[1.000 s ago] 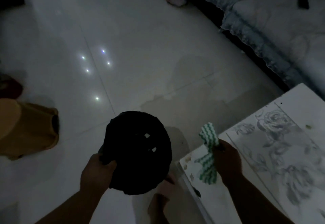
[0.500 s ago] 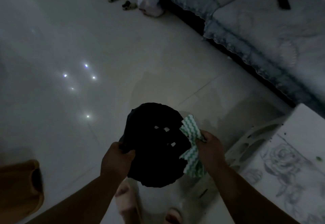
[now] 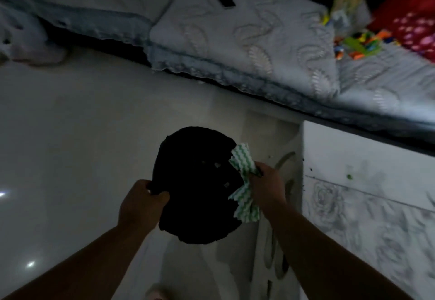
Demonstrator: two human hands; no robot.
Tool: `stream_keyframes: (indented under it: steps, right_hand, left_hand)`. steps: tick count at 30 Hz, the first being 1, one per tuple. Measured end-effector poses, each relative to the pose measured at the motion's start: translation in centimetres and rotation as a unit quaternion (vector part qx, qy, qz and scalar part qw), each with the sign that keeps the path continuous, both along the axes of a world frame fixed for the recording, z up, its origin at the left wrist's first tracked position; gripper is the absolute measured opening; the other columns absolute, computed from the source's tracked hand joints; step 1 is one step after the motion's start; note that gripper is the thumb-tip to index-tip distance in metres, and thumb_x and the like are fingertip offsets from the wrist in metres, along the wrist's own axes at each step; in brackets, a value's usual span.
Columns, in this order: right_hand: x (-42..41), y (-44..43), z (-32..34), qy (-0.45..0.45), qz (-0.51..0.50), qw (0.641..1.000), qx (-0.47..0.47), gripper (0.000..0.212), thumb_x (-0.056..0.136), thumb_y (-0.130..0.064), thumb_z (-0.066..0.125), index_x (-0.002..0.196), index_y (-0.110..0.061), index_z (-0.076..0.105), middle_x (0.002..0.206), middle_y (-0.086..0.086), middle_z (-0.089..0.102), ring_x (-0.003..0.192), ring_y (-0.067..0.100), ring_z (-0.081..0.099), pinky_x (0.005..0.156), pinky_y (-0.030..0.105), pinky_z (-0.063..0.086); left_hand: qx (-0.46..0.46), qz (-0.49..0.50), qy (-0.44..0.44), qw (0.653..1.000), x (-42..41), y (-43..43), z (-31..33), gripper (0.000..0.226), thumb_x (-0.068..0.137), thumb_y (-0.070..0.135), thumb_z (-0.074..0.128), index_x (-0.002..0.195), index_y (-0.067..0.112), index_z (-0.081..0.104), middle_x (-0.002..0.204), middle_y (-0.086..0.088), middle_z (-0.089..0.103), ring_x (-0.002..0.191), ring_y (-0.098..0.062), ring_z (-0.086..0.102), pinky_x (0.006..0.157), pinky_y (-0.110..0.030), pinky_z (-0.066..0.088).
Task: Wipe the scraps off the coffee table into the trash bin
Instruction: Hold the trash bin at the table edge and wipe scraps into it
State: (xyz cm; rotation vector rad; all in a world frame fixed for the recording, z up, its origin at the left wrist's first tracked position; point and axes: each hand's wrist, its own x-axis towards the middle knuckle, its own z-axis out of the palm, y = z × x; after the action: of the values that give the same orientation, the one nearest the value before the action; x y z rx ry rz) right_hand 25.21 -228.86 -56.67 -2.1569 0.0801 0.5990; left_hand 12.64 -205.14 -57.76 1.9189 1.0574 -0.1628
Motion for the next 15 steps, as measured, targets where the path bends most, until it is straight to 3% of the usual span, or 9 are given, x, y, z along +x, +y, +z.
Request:
stream_keyframes:
  steps: [2, 6, 9, 12, 15]
  right_hand:
    - [0.8, -0.8, -0.5, -0.007, -0.057, 0.998, -0.007, 0.033, 0.089, -0.008, 0.049, 0.118, -0.017, 0.062, 0.091, -0.001, 0.064, 0.075, 0.009, 0.058, 0.065, 0.023, 0.041]
    - [3.1, -3.2, -1.3, -0.024, -0.168, 0.984, -0.046, 0.034, 0.084, -0.010, 0.055, 0.116, -0.018, 0.064, 0.101, 0.010, 0.069, 0.092, 0.029, 0.064, 0.073, 0.028, 0.044]
    - [5.3, -6.4, -2.2, -0.021, -0.248, 0.966, -0.070, 0.036, 0.079, -0.008, 0.057, 0.113, -0.018, 0.066, 0.098, 0.011, 0.071, 0.091, 0.030, 0.065, 0.071, 0.026, 0.042]
    - [7.1, -9.4, -3.4, -0.016, -0.334, 0.940, -0.068, 0.037, 0.076, -0.007, 0.057, 0.109, -0.021, 0.068, 0.086, 0.003, 0.070, 0.079, 0.023, 0.066, 0.064, 0.024, 0.042]
    - [8.6, -12.8, -4.3, -0.018, -0.436, 0.896, -0.081, 0.038, 0.075, -0.006, 0.057, 0.108, -0.021, 0.068, 0.077, -0.002, 0.065, 0.065, 0.014, 0.060, 0.058, 0.022, 0.043]
  left_hand:
    - [-0.005, -0.045, -0.006, 0.999, 3.4, -0.1, 0.2, 0.021, 0.080, 0.030, 0.067, 0.089, 0.025, 0.048, 0.071, 0.010, 0.056, 0.062, -0.007, 0.054, 0.050, -0.023, 0.037]
    - [-0.013, -0.120, -0.001, 0.993, 9.5, -2.1, 0.1, 0.018, 0.080, 0.027, 0.066, 0.078, 0.022, 0.049, 0.073, 0.002, 0.060, 0.067, -0.018, 0.059, 0.065, -0.033, 0.048]
    - [-0.016, -0.169, 0.024, 0.985, 14.0, -4.3, -0.3, 0.033, 0.081, 0.030, 0.066, 0.109, 0.016, 0.054, 0.086, -0.001, 0.059, 0.080, -0.025, 0.060, 0.069, -0.033, 0.047]
    - [-0.004, -0.205, 0.045, 0.978, 17.6, -6.4, -1.1, 0.042, 0.082, 0.030, 0.065, 0.119, 0.012, 0.054, 0.083, 0.002, 0.057, 0.076, -0.022, 0.058, 0.062, -0.029, 0.042]
    - [-0.006, -0.223, 0.076, 0.972, 21.2, -8.1, -2.4, 0.047, 0.085, 0.032, 0.063, 0.125, 0.010, 0.051, 0.100, -0.008, 0.062, 0.084, -0.025, 0.058, 0.069, -0.031, 0.043]
